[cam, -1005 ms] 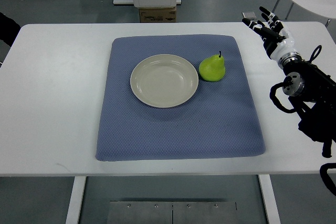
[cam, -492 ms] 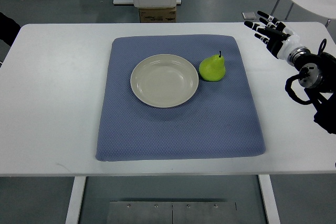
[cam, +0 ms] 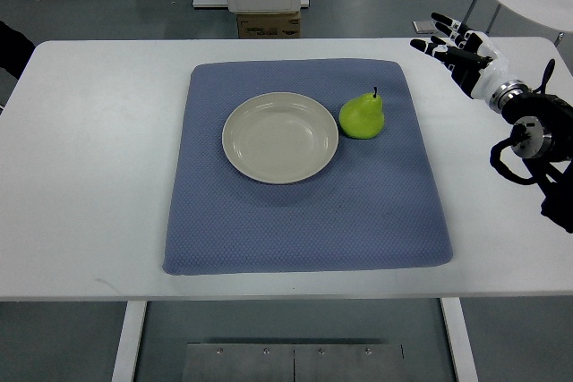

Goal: Place pear on plate with right hand
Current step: 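Move the right hand toward the green pear, fingers open, then close the right hand's fingers around the green pear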

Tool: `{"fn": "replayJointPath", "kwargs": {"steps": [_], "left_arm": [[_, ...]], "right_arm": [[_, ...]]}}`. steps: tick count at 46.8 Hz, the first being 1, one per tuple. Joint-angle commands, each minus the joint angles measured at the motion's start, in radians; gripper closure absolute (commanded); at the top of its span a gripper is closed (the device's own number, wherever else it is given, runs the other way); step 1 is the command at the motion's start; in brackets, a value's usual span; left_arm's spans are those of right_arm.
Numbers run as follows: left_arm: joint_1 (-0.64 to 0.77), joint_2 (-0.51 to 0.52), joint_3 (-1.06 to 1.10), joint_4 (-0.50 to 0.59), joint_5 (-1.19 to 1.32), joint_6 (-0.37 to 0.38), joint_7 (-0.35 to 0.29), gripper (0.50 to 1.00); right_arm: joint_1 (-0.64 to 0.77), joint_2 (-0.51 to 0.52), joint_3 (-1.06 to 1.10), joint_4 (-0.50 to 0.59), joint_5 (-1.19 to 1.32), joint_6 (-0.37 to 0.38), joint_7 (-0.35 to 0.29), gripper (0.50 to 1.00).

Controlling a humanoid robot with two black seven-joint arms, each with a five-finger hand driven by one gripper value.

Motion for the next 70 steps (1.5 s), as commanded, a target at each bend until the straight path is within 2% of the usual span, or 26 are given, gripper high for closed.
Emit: {"fn": "replayJointPath", "kwargs": {"steps": [1, 17, 33, 40, 51, 62, 70], "left_arm": [[0.000, 0.000, 0.000, 0.000, 0.000, 0.000, 0.000, 0.500], [0.000, 0.000, 0.000, 0.000, 0.000, 0.000, 0.000, 0.500], [0.000, 0.000, 0.000, 0.000, 0.000, 0.000, 0.000, 0.500], [-0.001, 0.000, 0.000, 0.000, 0.000, 0.000, 0.000, 0.500], [0.000, 0.000, 0.000, 0.000, 0.000, 0.000, 0.000, 0.500], [0.000, 0.000, 0.000, 0.000, 0.000, 0.000, 0.000, 0.500], [0.000, 0.000, 0.000, 0.000, 0.000, 0.000, 0.000, 0.500]], "right_arm": [[-0.001, 0.000, -0.004, 0.001, -0.008, 0.002, 0.000, 0.500], [0.004, 0.028, -0.066, 0.003, -0.041, 0.005, 0.013, 0.500], [0.011, 0.045, -0.138, 0.004, -0.141, 0.008, 0.103, 0.500], [0.033, 0.045, -0.229, 0.003, -0.163, 0.009, 0.172, 0.500], [0.042, 0.045, -0.270, 0.003, -0.164, 0.009, 0.183, 0.500], [0.057, 0.069, -0.407, -0.040, -0.166, -0.005, 0.261, 0.500], [0.057, 0.103, -0.421, -0.091, -0.166, -0.006, 0.281, 0.500]]}}
